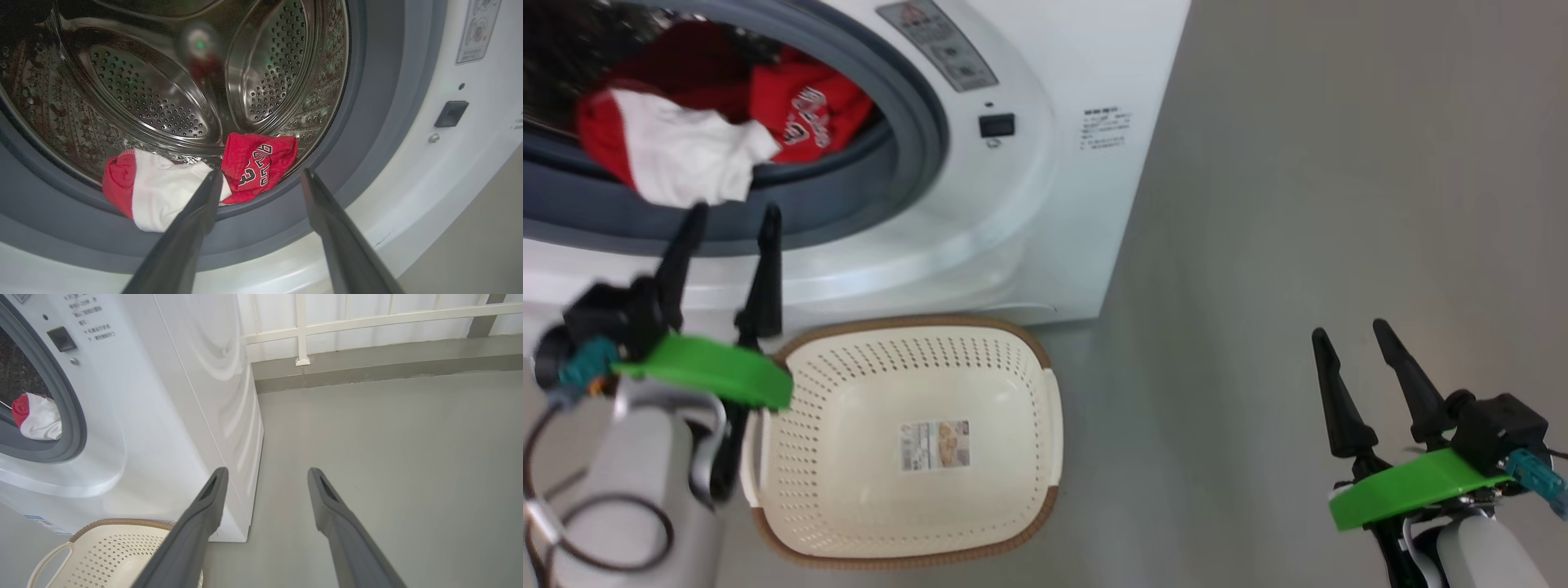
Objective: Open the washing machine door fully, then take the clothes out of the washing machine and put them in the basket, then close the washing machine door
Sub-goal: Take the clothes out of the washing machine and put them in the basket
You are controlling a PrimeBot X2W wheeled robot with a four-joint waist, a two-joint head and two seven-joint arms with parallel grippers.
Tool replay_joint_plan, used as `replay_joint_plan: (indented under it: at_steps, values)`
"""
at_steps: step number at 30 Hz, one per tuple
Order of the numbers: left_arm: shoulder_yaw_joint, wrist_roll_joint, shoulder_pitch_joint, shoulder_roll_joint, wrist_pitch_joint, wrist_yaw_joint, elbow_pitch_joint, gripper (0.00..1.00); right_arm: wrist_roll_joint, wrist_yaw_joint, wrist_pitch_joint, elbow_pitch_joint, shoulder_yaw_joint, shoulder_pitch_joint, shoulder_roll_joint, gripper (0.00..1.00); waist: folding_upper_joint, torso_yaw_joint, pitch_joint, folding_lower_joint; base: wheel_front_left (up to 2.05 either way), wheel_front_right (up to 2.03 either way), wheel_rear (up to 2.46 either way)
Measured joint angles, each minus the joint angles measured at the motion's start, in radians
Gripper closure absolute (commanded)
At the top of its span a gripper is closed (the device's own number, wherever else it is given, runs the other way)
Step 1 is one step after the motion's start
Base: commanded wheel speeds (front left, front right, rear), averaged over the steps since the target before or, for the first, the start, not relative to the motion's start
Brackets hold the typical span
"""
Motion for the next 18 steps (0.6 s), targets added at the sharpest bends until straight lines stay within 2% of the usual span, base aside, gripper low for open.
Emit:
replay_joint_plan:
  at_steps: [10,18]
  values:
    - [-0.027,-0.035,-0.219,0.064,0.000,0.000,0.115,0.00,-0.003,0.000,0.000,-0.015,0.001,-0.061,0.007,0.00,-0.0001,-0.043,0.105,0.0000,0.00,0.00,0.00]
    - [-0.078,-0.104,-0.342,0.116,0.000,0.000,0.235,0.00,-0.003,0.000,0.000,-0.026,0.011,-0.099,0.015,0.00,-0.0001,-0.084,0.180,0.0000,0.00,0.00,0.00]
